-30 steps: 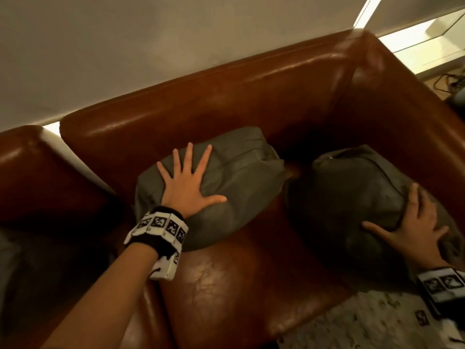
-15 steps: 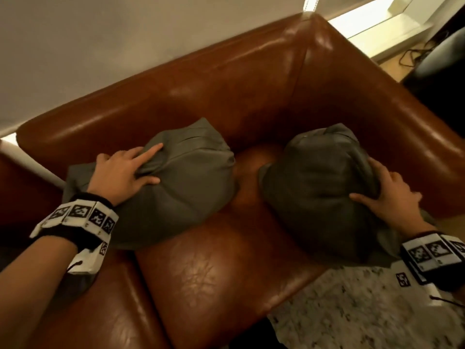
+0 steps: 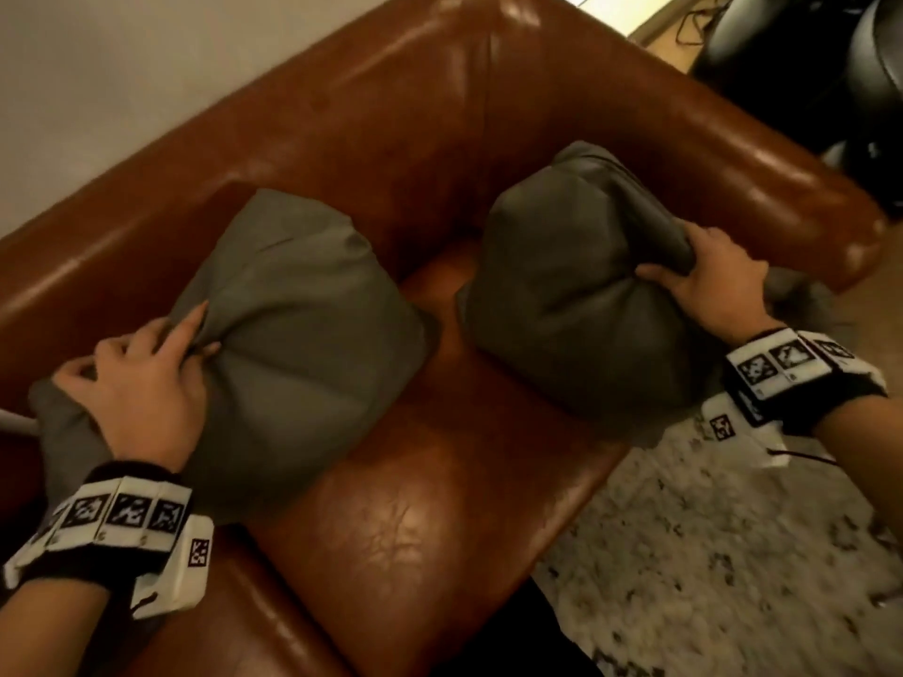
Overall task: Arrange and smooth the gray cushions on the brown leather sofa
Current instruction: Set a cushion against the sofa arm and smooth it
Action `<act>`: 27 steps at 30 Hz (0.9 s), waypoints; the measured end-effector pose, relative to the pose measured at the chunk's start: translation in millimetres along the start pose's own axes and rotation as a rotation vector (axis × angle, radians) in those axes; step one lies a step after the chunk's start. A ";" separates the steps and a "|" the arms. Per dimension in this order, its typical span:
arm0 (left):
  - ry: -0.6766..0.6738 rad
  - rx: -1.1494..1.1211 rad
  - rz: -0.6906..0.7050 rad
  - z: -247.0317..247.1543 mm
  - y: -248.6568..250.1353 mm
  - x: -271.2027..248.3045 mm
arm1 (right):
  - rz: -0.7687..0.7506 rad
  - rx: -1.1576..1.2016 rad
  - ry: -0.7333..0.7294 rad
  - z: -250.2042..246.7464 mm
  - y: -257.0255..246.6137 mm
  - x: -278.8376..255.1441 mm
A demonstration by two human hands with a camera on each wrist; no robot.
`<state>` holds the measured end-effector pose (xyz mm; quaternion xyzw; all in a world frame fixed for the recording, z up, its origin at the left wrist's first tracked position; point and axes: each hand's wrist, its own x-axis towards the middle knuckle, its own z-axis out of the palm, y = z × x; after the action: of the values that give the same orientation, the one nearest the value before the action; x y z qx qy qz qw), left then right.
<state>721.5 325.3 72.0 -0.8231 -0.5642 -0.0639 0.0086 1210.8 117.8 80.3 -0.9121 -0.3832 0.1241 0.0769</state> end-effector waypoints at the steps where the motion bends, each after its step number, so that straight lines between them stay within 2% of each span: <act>1: -0.054 0.027 -0.028 4.7 6.9 2.8 | 0.051 -0.048 -0.051 3.8 -3.2 -2.4; 2: -0.121 0.024 -0.053 8.0 14.0 4.6 | 0.078 -0.123 -0.065 9.6 -8.7 -8.1; 4: -0.144 -0.023 -0.099 11.9 26.4 6.4 | 0.004 -0.264 0.055 25.4 -22.7 -27.8; 5: -0.087 -0.051 -0.099 11.7 33.9 4.7 | -0.094 -0.295 0.162 36.4 -29.3 -45.2; 6: 0.003 -0.086 -0.043 11.0 43.1 1.1 | -0.204 -0.302 0.267 51.2 -34.4 -68.6; 7: 0.102 -0.128 0.085 9.3 57.9 -5.4 | -0.309 -0.292 0.337 69.1 -37.3 -95.8; 9: 0.191 -0.248 0.478 15.3 97.5 -23.4 | -0.484 -0.330 0.298 110.5 -32.4 -150.8; 11: 0.094 -0.274 0.804 40.1 142.8 -37.3 | -0.568 -0.461 0.138 147.0 -10.2 -181.1; 13: -0.052 -0.156 0.959 77.0 186.8 -37.9 | -0.581 -0.529 0.025 164.2 18.8 -167.4; 15: -0.141 -0.050 0.979 114.1 227.3 -19.9 | -0.583 -0.555 0.012 161.3 44.9 -125.6; 17: -0.141 0.009 0.959 144.0 276.3 16.6 | -0.613 -0.558 0.001 149.8 69.7 -75.3; 20: -0.137 -0.015 0.951 158.9 330.7 72.4 | -0.618 -0.563 -0.129 138.6 83.1 -22.0; 24: 0.104 -0.100 1.040 188.3 322.4 82.0 | -0.639 -0.525 -0.189 138.3 84.6 0.9; 27: 0.049 -0.140 0.955 190.4 332.6 78.6 | -0.693 -0.548 -0.156 145.5 92.7 0.4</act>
<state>1076.9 293.9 -88.5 -0.9869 -0.1173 -0.1101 -0.0053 1232.6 60.3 -80.8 -0.7045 -0.6895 0.0532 -0.1596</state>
